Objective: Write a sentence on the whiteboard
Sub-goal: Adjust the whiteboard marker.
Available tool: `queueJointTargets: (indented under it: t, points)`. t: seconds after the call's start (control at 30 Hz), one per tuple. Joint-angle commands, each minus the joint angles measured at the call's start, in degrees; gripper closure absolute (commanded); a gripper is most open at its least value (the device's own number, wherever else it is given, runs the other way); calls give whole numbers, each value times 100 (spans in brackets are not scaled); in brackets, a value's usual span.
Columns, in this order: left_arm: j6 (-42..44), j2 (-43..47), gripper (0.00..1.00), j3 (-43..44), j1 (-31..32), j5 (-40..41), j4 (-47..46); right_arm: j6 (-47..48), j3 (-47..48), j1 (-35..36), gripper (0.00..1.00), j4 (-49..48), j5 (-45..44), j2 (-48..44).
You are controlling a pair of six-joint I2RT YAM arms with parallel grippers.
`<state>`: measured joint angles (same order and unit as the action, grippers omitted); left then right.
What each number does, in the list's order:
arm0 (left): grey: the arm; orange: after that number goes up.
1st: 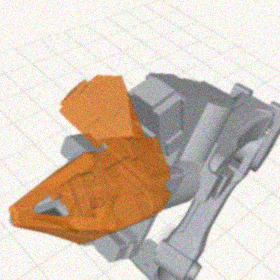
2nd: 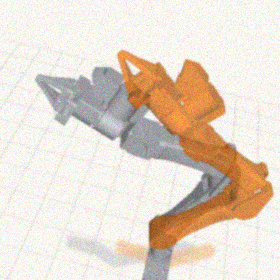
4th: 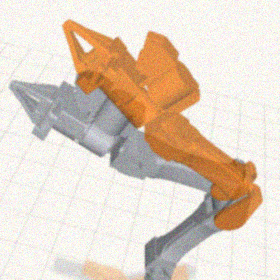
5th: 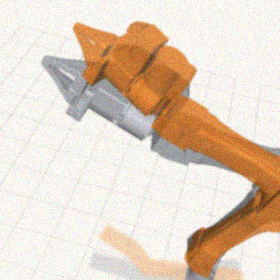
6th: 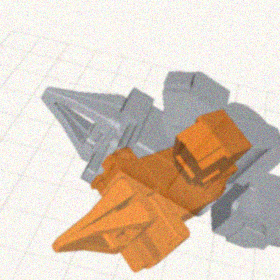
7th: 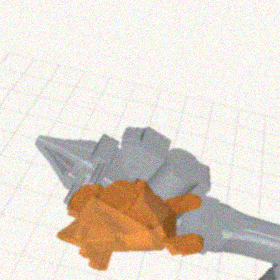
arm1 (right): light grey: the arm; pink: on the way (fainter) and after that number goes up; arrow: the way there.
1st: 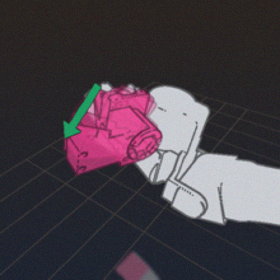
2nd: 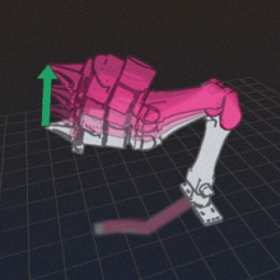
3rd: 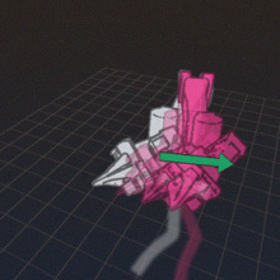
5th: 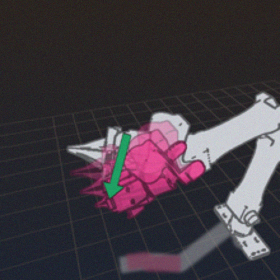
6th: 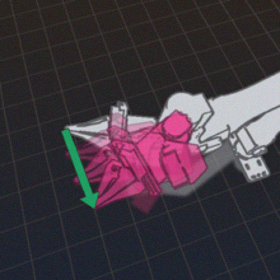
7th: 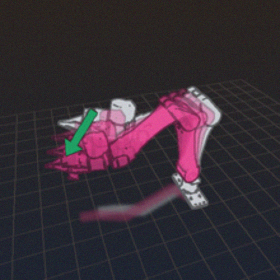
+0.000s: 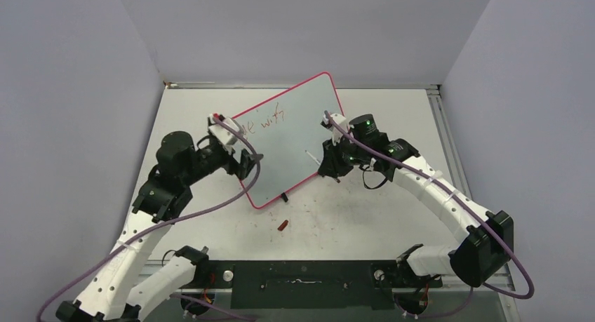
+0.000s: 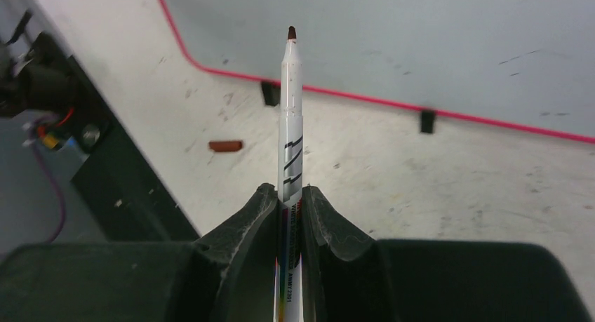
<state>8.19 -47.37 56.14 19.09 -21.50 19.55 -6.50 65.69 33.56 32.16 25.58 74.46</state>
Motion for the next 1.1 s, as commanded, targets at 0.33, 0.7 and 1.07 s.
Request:
queueJointTargets:
  t: [0.33, 0.7, 1.07]
  points:
    - [936, -268, 22, -885, 3422, 87, -123, 180, 191, 147, 95, 1601, 3947, 171]
    - [1426, -322, 20, -1201, 4875, 1666, -373, 463, 452, 937, 95, 2123, 3607, 636]
    - [1178, -673, 71, -955, 5034, 896, -95, 527, 513, 962, 95, 2138, 3603, 637]
